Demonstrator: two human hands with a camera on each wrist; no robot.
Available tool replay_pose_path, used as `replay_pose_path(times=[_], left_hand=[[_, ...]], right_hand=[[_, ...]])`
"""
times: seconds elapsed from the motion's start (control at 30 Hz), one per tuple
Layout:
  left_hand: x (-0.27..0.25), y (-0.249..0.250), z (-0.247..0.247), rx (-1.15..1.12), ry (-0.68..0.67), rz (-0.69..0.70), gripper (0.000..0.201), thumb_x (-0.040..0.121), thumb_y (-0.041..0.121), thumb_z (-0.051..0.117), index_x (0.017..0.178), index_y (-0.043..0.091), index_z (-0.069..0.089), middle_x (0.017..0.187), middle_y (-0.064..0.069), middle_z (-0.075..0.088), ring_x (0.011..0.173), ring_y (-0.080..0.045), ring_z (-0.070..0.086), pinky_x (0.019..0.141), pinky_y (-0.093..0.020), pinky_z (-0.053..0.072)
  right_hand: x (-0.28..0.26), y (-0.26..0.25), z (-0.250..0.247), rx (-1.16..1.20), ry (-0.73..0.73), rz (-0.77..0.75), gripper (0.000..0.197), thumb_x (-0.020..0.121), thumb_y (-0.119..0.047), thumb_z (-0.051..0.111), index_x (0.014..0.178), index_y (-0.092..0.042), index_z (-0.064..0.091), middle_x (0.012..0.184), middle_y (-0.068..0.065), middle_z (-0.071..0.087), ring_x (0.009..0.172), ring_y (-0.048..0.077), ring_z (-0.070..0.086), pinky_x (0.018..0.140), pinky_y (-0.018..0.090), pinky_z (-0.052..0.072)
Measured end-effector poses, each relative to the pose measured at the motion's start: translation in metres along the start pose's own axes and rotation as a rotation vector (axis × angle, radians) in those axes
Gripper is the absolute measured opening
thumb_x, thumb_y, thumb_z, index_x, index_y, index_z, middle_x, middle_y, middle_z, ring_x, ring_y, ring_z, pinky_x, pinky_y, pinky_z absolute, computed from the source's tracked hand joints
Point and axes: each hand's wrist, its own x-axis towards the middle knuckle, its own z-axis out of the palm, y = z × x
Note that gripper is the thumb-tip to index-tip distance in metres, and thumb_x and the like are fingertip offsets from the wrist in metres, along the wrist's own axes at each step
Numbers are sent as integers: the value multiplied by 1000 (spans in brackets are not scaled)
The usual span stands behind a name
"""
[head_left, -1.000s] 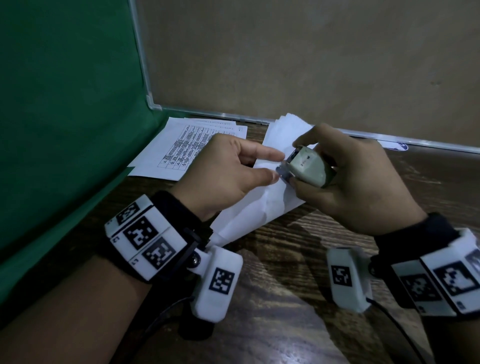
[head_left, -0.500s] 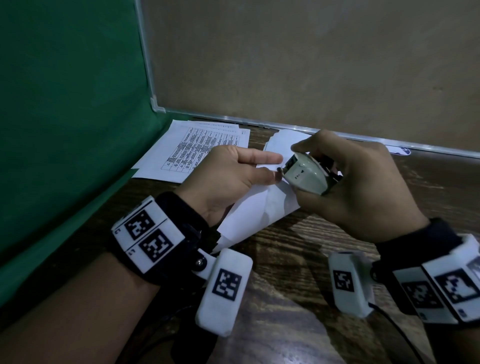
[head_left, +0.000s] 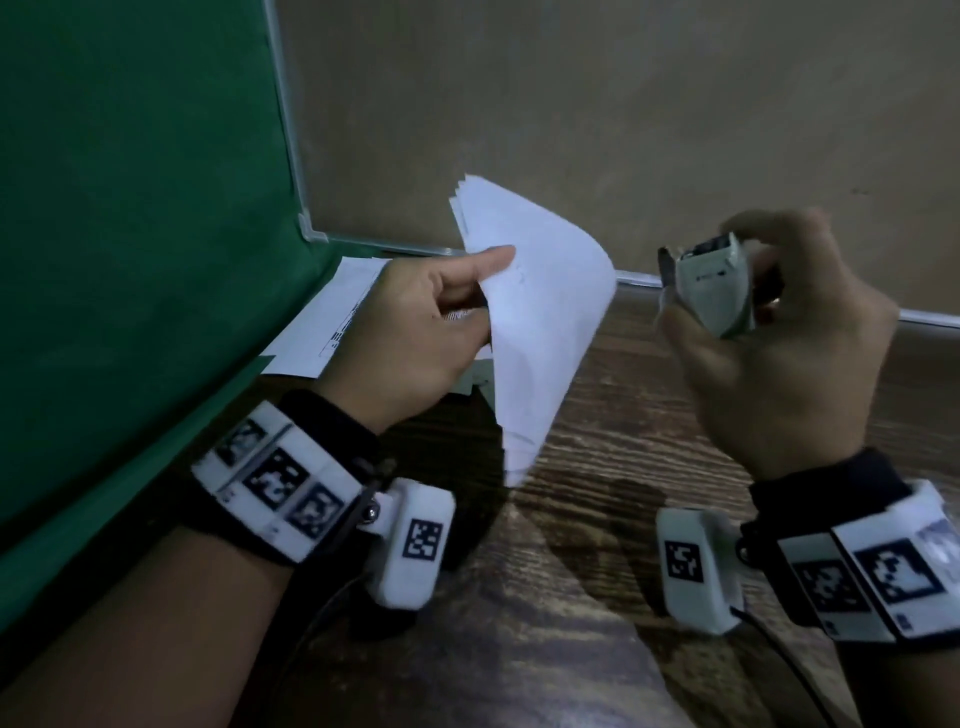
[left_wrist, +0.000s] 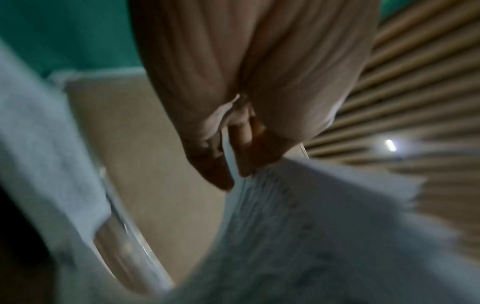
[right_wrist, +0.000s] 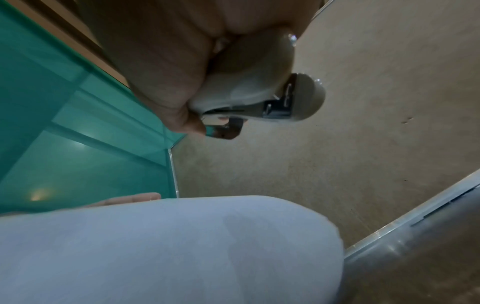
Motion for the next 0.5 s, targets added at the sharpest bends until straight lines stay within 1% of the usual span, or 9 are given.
replay_pose_path(times=[0.07,0.13,0.2,0.27,0.33,0.37,0.43,0.47,0.5], left_hand=[[2,-5,-4,165,139,134,36,91,16,78,126,18,74,112,8,78,90,6,72,83,-20,57],[5,-6,-9,219,285,237,27,87,29,77,113,24,80,94,8,76,70,10,62,70,-13,46],[6,-5,-16,300,373,342,25,82,42,71,105,33,79,89,9,61,80,2,57,74,-18,44],[6,2,-19,345,433,385,18,80,48,69,97,46,73,95,13,44,102,-19,56,90,-32,46],[6,11,-24,311,499,358,8,76,52,64,81,58,67,106,12,46,117,-33,52,102,-40,43],[6,13,-27,287,529,379,5,78,51,62,79,54,66,108,9,54,116,-29,56,101,-39,45],[6,11,-35,342,556,467,21,92,42,62,76,29,59,86,-3,66,84,-17,60,75,-30,49],[7,7,-39,384,585,444,31,96,36,62,72,18,55,71,-7,61,68,-23,53,61,-32,41],[9,3,-42,400,626,377,38,95,34,64,68,10,51,63,-11,54,61,-29,48,55,-35,33]], right_hand=[[0,0,0,15,29,20,31,83,-19,78,107,-4,65,83,-3,61,70,13,55,62,35,48],[0,-1,0,27,43,44,31,84,-19,77,108,-4,64,84,-4,61,70,11,55,62,31,47],[0,0,1,35,50,78,31,84,-20,77,109,-5,64,82,-4,60,68,9,52,63,28,45],[-1,1,3,45,59,116,29,84,-18,77,108,-7,64,78,-4,59,65,10,51,64,29,46],[-2,2,5,41,65,143,28,84,-17,78,107,-9,64,77,-2,60,64,14,53,63,35,49],[-2,2,5,38,65,151,28,84,-17,78,107,-10,64,77,-1,61,64,17,55,62,37,50],[-2,2,4,37,61,167,27,85,-18,78,107,-10,64,77,-1,62,65,17,57,62,37,50],[-1,1,4,39,64,173,26,86,-18,78,106,-11,64,77,-1,61,65,15,57,62,36,50],[-2,1,4,41,71,172,25,87,-19,78,106,-11,63,78,-2,61,65,14,57,62,35,49]])
